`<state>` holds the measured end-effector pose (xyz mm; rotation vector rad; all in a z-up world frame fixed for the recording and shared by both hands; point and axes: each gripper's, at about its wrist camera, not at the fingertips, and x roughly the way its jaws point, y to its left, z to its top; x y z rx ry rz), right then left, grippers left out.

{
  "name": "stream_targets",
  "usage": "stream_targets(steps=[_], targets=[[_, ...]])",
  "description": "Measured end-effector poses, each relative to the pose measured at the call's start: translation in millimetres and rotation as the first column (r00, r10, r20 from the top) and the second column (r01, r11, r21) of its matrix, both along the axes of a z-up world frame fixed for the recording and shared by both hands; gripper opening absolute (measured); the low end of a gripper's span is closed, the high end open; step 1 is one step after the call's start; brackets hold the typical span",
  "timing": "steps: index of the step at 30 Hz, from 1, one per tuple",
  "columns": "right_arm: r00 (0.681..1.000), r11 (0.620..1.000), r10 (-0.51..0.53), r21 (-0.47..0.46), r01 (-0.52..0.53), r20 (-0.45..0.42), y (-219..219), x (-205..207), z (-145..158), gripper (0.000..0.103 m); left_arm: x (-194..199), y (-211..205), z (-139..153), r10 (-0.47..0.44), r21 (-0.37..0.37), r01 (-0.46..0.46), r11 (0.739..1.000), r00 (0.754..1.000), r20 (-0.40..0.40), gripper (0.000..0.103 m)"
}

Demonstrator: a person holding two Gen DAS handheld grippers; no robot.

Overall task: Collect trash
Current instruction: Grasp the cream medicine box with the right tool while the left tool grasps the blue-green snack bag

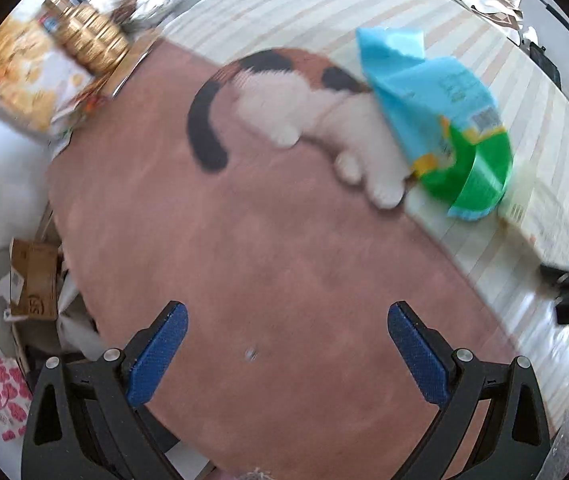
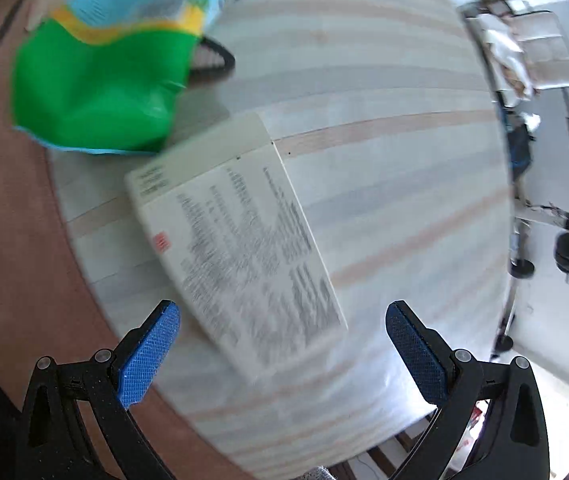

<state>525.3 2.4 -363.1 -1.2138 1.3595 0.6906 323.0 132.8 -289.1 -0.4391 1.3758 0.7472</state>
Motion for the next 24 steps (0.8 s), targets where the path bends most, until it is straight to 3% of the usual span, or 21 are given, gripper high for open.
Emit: stream_targets(steps=[4, 5, 6, 9, 11, 12, 14, 16, 18, 22, 24], targets=[[0.992, 0.995, -0.071, 0.062, 0.077, -0.103, 1, 18, -14, 0.101, 24, 21, 18, 0.033, -0.034, -0.031, 0.999, 0.998, 0.050, 0.102], [0.984, 0.989, -0.118, 0.075, 0.128, -0.134, -3, 23, -14, 0.095, 31, 24, 22, 0.045, -0.043, -0.043, 0.998, 0.997, 0.066, 0.102], [0.970, 0.977, -0.178, 0.086, 0.194, -0.166, -8, 30, -13, 0.094, 40, 31, 29, 0.061, -0.064, -0.055, 0.996, 0.994, 0.092, 0.102], [0.915, 0.907, -0.386, 0.134, 0.400, -0.116, -36, 63, -1, 0.094, 72, 42, 35, 0.074, -0.108, -0.060, 0.992, 0.989, 0.127, 0.102], [0.817, 0.794, -0.570, 0.195, 0.576, -0.093, -66, 94, 10, 0.094, 102, 45, 28, 0.069, -0.159, -0.048, 0.986, 0.990, 0.125, 0.102], [0.752, 0.724, -0.653, 0.220, 0.654, -0.087, -82, 108, 14, 0.094, 112, 46, 23, 0.068, -0.185, -0.045, 0.982, 0.990, 0.121, 0.102], [0.645, 0.610, -0.757, 0.236, 0.756, -0.107, -105, 126, 14, 0.095, 136, 50, 6, 0.071, -0.250, -0.043, 0.967, 0.992, 0.103, 0.102], [0.567, 0.539, -0.802, 0.181, 0.823, -0.187, -118, 138, 2, 0.095, 158, 50, -12, 0.084, -0.324, -0.053, 0.944, 0.993, 0.081, 0.102], [0.557, 0.526, -0.802, 0.186, 0.830, -0.214, -120, 144, 0, 0.097, 176, 48, -28, 0.093, -0.375, -0.067, 0.925, 0.994, 0.051, 0.102], [0.624, 0.586, -0.765, 0.228, 0.777, -0.161, -111, 146, 6, 0.097, 195, 45, -51, 0.089, -0.374, -0.083, 0.924, 0.996, -0.002, 0.101], [0.647, 0.612, -0.748, 0.222, 0.759, -0.149, -99, 155, 6, 0.097, 199, 41, -54, 0.066, -0.339, -0.064, 0.939, 0.998, -0.006, 0.100]])
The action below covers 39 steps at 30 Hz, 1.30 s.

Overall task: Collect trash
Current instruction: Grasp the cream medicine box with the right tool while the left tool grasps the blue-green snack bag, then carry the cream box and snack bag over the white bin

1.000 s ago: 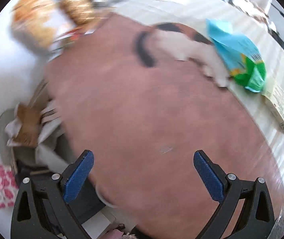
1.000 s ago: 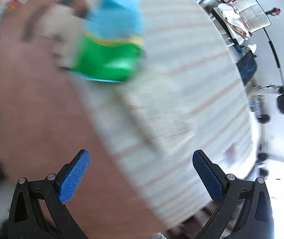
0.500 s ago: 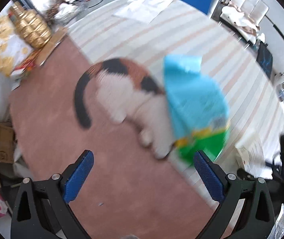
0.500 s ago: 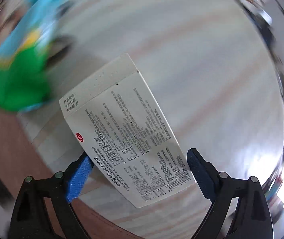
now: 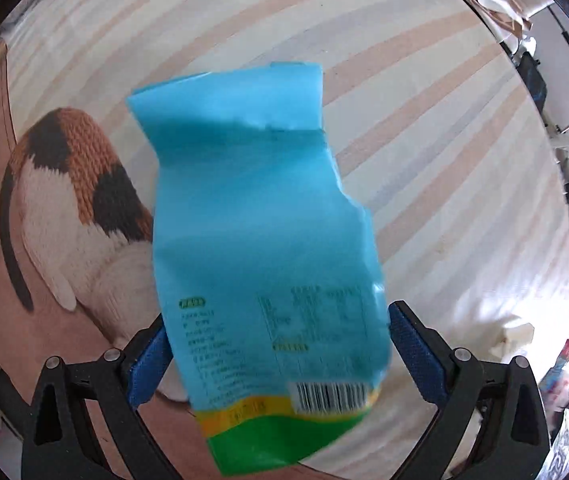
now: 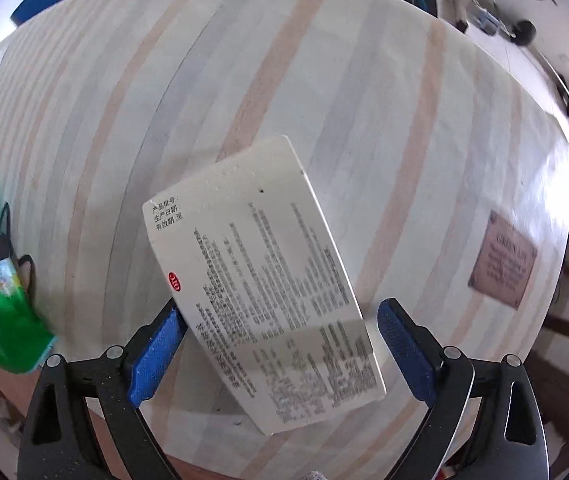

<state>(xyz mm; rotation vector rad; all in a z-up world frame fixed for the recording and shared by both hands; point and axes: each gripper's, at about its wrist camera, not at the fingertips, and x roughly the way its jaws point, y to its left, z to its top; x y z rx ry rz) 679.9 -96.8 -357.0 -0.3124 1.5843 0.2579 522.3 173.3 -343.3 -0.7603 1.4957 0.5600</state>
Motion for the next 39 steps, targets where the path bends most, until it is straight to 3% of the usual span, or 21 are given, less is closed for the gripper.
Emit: stream_targets(steps=[3, 5, 6, 11, 14, 16, 22, 25, 27, 32, 39], targets=[[0.999, 0.999, 0.034, -0.001, -0.034, 0.026, 11, -9, 3, 0.096, -2, -13, 6, -0.071, 0.068, 0.070, 0.995, 0.997, 0.018, 0.086], [0.999, 1.000, 0.027, 0.012, -0.028, 0.046, 15, -7, 4, 0.091, -7, -28, 10, -0.146, 0.081, 0.143, 0.986, 0.989, 0.027, 0.085], [0.998, 1.000, 0.020, 0.016, -0.021, 0.057, 17, -10, 8, 0.084, -12, -37, 12, -0.178, 0.092, 0.175, 0.980, 0.984, 0.025, 0.085], [0.994, 0.995, -0.060, 0.068, 0.067, -0.091, -5, -61, 12, 0.085, -58, -97, 14, -0.365, 0.139, 0.362, 0.922, 0.931, -0.006, 0.085], [0.991, 0.999, -0.010, 0.046, 0.016, -0.133, 0, -81, 9, 0.086, -78, -110, 8, -0.352, 0.120, 0.350, 0.929, 0.936, -0.010, 0.085], [0.994, 0.999, 0.037, 0.022, -0.035, -0.105, 7, -88, 10, 0.087, -82, -110, 4, -0.319, 0.113, 0.316, 0.942, 0.948, 0.004, 0.085], [0.982, 0.980, 0.190, -0.062, -0.190, -0.019, 38, -109, 15, 0.090, -82, -94, 9, -0.297, 0.137, 0.290, 0.947, 0.955, 0.028, 0.084], [0.983, 0.983, 0.182, -0.030, -0.182, -0.012, 36, -121, 15, 0.090, -84, -90, 12, -0.279, 0.136, 0.271, 0.953, 0.959, 0.043, 0.083], [0.981, 0.980, 0.196, -0.023, -0.196, 0.008, 35, -124, 21, 0.079, -90, -87, 18, -0.273, 0.143, 0.263, 0.954, 0.960, 0.054, 0.082], [0.982, 0.983, 0.185, 0.002, -0.185, 0.034, 26, -143, 51, 0.078, -99, -91, 41, -0.272, 0.172, 0.253, 0.952, 0.957, 0.098, 0.082], [0.980, 0.978, 0.186, 0.076, -0.192, 0.074, 49, -193, 98, 0.078, -161, -82, 95, -0.252, 0.237, 0.207, 0.949, 0.951, 0.179, 0.082]])
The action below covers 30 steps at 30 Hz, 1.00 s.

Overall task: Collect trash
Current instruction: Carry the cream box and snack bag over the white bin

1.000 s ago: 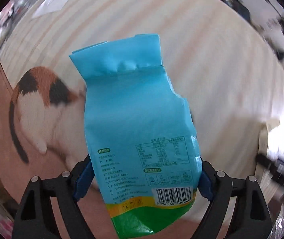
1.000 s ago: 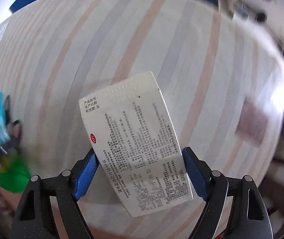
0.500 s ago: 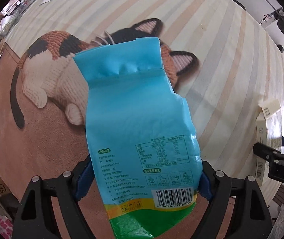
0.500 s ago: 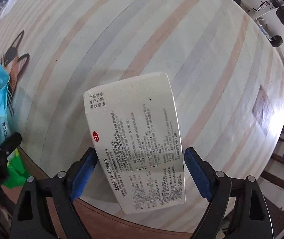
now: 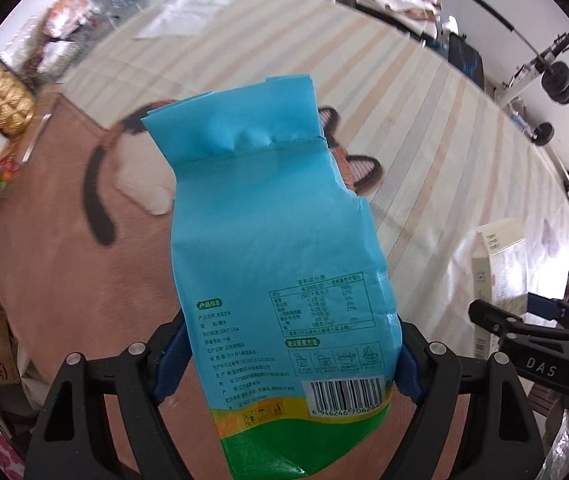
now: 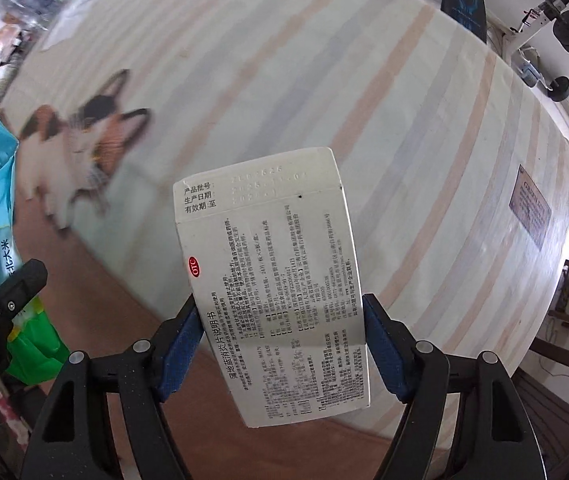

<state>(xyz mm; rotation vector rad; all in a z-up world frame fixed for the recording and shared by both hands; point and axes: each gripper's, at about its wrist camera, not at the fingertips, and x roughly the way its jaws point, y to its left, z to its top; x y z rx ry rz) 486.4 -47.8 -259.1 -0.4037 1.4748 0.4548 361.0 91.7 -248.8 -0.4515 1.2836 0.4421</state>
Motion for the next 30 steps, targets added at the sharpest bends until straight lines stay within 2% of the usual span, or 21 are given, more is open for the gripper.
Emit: stream_targets(steps=[5, 8, 11, 15, 18, 21, 24, 27, 30], targets=[[0.999, 0.997, 0.032, 0.072, -0.034, 0.023, 13, -58, 44, 0.078, -50, 7, 37, 0.041, 0.021, -0.042, 0.999, 0.996, 0.075, 0.081], [0.997, 0.991, 0.059, 0.119, -0.064, 0.041, 11, -90, 64, 0.078, -101, 3, 62, 0.073, 0.032, -0.078, 0.996, 0.989, 0.129, 0.082], [0.993, 0.981, 0.098, 0.159, -0.107, 0.061, 11, -126, 81, 0.078, -142, 16, 73, 0.115, 0.033, -0.122, 0.992, 0.979, 0.167, 0.082], [0.984, 0.965, 0.162, 0.195, -0.174, 0.078, 7, -178, 82, 0.078, -221, 16, 84, 0.180, 0.020, -0.189, 0.982, 0.961, 0.208, 0.081], [0.974, 0.952, 0.211, 0.207, -0.224, 0.082, 12, -240, 82, 0.078, -282, 14, 82, 0.225, 0.012, -0.233, 0.972, 0.949, 0.220, 0.082], [0.965, 0.943, 0.251, 0.205, -0.260, 0.069, 12, -291, 67, 0.078, -348, 13, 70, 0.287, -0.012, -0.291, 0.957, 0.935, 0.210, 0.082], [0.953, 0.935, 0.304, 0.187, -0.302, 0.021, 15, -351, 37, 0.078, -407, 13, 47, 0.357, -0.054, -0.353, 0.934, 0.916, 0.181, 0.082], [0.933, 0.924, 0.358, 0.155, -0.348, -0.035, 24, -395, -4, 0.078, -462, 17, 8, 0.438, -0.096, -0.429, 0.898, 0.891, 0.120, 0.082], [0.906, 0.909, 0.411, 0.116, -0.400, -0.101, 36, -438, -56, 0.078, -511, 24, -44, 0.522, -0.151, -0.511, 0.846, 0.852, 0.041, 0.081]])
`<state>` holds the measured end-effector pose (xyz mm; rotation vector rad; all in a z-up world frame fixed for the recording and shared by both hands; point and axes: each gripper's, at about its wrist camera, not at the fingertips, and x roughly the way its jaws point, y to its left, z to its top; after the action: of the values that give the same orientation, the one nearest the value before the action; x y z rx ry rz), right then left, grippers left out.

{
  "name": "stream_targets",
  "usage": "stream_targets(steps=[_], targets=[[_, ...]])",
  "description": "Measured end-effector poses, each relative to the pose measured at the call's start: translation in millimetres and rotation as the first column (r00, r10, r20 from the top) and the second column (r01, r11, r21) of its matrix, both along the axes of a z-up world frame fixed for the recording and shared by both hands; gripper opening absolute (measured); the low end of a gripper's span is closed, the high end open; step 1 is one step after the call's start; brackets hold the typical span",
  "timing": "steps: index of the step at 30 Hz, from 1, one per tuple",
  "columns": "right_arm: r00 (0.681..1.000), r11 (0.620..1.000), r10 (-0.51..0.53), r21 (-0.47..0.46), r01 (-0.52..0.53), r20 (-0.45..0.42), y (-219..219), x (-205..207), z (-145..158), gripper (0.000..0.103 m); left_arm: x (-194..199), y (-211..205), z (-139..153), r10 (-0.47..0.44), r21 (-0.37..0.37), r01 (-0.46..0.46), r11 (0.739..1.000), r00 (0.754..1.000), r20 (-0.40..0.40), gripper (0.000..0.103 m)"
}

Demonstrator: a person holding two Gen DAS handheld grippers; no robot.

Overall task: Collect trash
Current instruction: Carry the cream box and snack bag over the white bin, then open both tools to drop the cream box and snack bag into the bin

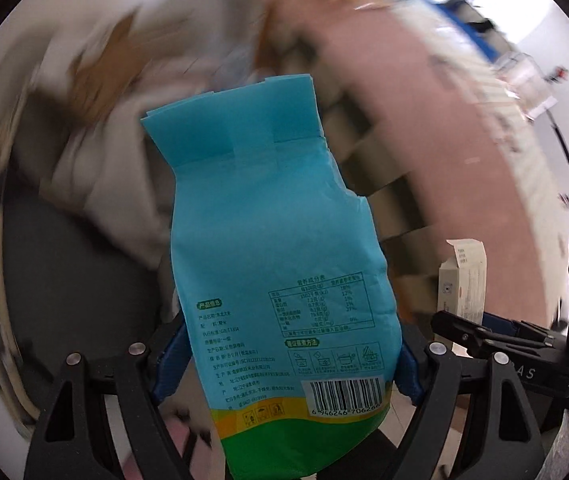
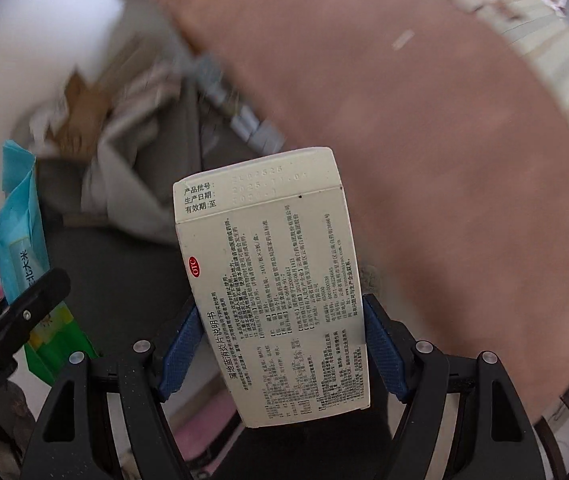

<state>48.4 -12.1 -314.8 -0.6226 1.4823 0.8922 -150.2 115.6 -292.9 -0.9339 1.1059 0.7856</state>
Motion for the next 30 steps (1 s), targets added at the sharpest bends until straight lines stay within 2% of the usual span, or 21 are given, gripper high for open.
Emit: stream_targets(steps=[5, 7, 12, 14, 16, 19, 20, 22, 25, 26, 27, 28, 30], targets=[[0.994, 0.992, 0.098, -0.075, -0.101, -0.046, 28, -50, -100, 0.078, -61, 17, -112, 0.141, -0.138, -0.146, 0.980, 0.989, -0.050, 0.081], [0.990, 0.986, 0.129, -0.100, -0.134, -0.056, 41, -62, -149, 0.078, -76, 24, -167, 0.185, -0.227, -0.190, 0.955, 0.982, -0.042, 0.081], [0.983, 0.977, 0.147, -0.140, -0.161, -0.107, 65, -73, -263, 0.078, -93, 39, -295, 0.273, -0.384, -0.252, 0.888, 0.962, -0.001, 0.081], [0.979, 0.974, 0.146, -0.153, -0.168, -0.142, 73, -73, -306, 0.078, -92, 42, -334, 0.301, -0.437, -0.264, 0.860, 0.953, 0.016, 0.083], [0.976, 0.973, 0.142, -0.159, -0.168, -0.163, 76, -73, -343, 0.078, -89, 46, -372, 0.305, -0.463, -0.258, 0.848, 0.952, 0.028, 0.085], [0.969, 0.971, 0.133, -0.171, -0.170, -0.211, 79, -74, -392, 0.078, -93, 50, -413, 0.304, -0.481, -0.261, 0.837, 0.953, 0.012, 0.091], [0.963, 0.969, 0.133, -0.175, -0.176, -0.232, 79, -73, -408, 0.078, -92, 50, -422, 0.309, -0.487, -0.265, 0.832, 0.951, 0.010, 0.098], [0.954, 0.967, 0.133, -0.177, -0.185, -0.269, 79, -77, -431, 0.079, -95, 51, -437, 0.331, -0.489, -0.281, 0.826, 0.944, 0.016, 0.102], [0.939, 0.960, 0.157, -0.175, -0.218, -0.307, 83, -85, -458, 0.080, -104, 50, -443, 0.343, -0.468, -0.308, 0.828, 0.939, -0.010, 0.102], [0.935, 0.959, 0.168, -0.168, -0.229, -0.313, 85, -87, -463, 0.084, -107, 48, -443, 0.346, -0.454, -0.317, 0.833, 0.938, -0.021, 0.102], [0.933, 0.957, 0.175, -0.167, -0.236, -0.315, 86, -88, -467, 0.095, -116, 46, -440, 0.343, -0.438, -0.322, 0.839, 0.939, -0.033, 0.102], [0.931, 0.958, 0.178, -0.161, -0.238, -0.320, 88, -90, -470, 0.101, -122, 43, -435, 0.348, -0.416, -0.335, 0.845, 0.936, -0.047, 0.102], [0.925, 0.956, 0.196, -0.146, -0.253, -0.326, 89, -93, -472, 0.103, -130, 40, -427, 0.355, -0.357, -0.362, 0.861, 0.931, -0.088, 0.102]])
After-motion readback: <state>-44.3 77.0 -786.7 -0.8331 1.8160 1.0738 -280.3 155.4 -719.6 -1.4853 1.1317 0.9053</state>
